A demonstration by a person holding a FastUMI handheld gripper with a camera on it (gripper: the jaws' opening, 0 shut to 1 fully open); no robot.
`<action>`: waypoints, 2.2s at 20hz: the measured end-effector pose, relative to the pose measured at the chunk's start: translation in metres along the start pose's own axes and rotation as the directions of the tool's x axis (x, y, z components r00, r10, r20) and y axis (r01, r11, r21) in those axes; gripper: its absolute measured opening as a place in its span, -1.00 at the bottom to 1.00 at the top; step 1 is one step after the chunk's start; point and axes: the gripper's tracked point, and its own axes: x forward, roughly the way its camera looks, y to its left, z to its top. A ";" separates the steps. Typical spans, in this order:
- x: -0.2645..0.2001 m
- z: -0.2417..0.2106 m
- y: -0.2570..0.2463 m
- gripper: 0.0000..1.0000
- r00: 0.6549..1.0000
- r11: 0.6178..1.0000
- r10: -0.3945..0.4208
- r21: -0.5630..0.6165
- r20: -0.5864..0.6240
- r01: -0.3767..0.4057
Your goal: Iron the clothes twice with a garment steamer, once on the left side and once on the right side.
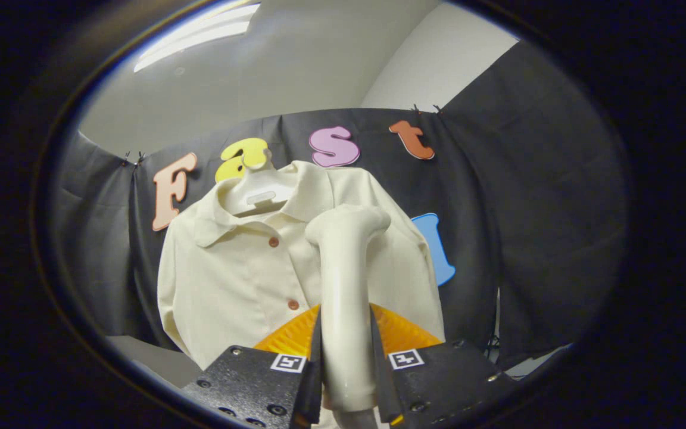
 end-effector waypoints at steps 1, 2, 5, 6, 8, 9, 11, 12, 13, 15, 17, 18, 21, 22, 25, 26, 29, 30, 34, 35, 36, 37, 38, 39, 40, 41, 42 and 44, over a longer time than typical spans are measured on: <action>0.000 -0.005 0.000 -0.28 1.000 1.000 0.006 0.007 -0.013 -0.006; -0.002 -0.009 -0.001 -0.28 1.000 1.000 0.010 0.019 -0.016 -0.010; -0.008 -0.022 -0.008 -0.28 0.999 1.000 0.003 0.028 -0.034 -0.002; -0.010 -0.028 -0.009 -0.28 0.999 1.000 0.003 0.029 -0.042 -0.002; -0.017 -0.042 -0.014 -0.28 0.998 0.999 -0.002 0.035 -0.066 0.005; -0.022 -0.049 -0.018 -0.28 0.997 0.999 -0.005 0.036 -0.075 0.008; -0.028 -0.062 -0.023 -0.28 0.995 0.999 -0.006 0.046 -0.095 0.011; -0.030 -0.069 -0.026 -0.28 0.994 0.999 -0.008 0.053 -0.108 0.014; -0.033 -0.077 -0.028 -0.28 0.992 0.998 -0.012 0.058 -0.123 0.019; -0.040 -0.091 -0.035 -0.28 0.990 0.997 -0.018 0.065 -0.137 0.027; -0.045 -0.105 -0.039 -0.28 0.989 0.996 -0.020 0.084 -0.150 0.032; -0.050 -0.115 -0.042 -0.28 0.987 0.995 -0.021 0.094 -0.160 0.036; -0.058 -0.138 -0.050 -0.28 0.984 0.991 -0.026 0.123 -0.177 0.048; -0.061 -0.146 -0.051 -0.28 0.983 0.989 -0.026 0.136 -0.184 0.052; -0.071 -0.169 -0.056 -0.28 0.979 0.985 -0.028 0.161 -0.202 0.061; -0.074 -0.176 -0.056 -0.28 0.977 0.984 -0.026 0.167 -0.210 0.062; -0.084 -0.195 -0.062 -0.28 0.973 0.979 -0.023 0.192 -0.228 0.068; -0.088 -0.202 -0.064 -0.27 0.971 0.976 -0.022 0.204 -0.236 0.071; -0.100 -0.228 -0.071 -0.27 0.964 0.970 -0.027 0.225 -0.264 0.089; -0.104 -0.234 -0.075 -0.27 0.962 0.968 -0.031 0.230 -0.273 0.096; -0.107 -0.240 -0.077 -0.27 0.959 0.965 -0.033 0.241 -0.282 0.104; -0.111 -0.243 -0.079 -0.27 0.958 0.962 -0.035 0.249 -0.285 0.109; -0.113 -0.249 -0.080 -0.27 0.956 0.962 -0.037 0.249 -0.292 0.113; -0.116 -0.254 -0.082 -0.27 0.953 0.962 -0.039 0.246 -0.301 0.117; -0.120 -0.258 -0.084 -0.27 0.950 0.961 -0.042 0.247 -0.308 0.123; -0.123 -0.261 -0.085 -0.27 0.947 0.959 -0.042 0.252 -0.317 0.127; -0.128 -0.265 -0.087 -0.27 0.945 0.957 -0.046 0.256 -0.323 0.134; -0.136 -0.272 -0.089 -0.27 0.938 0.956 -0.052 0.255 -0.343 0.146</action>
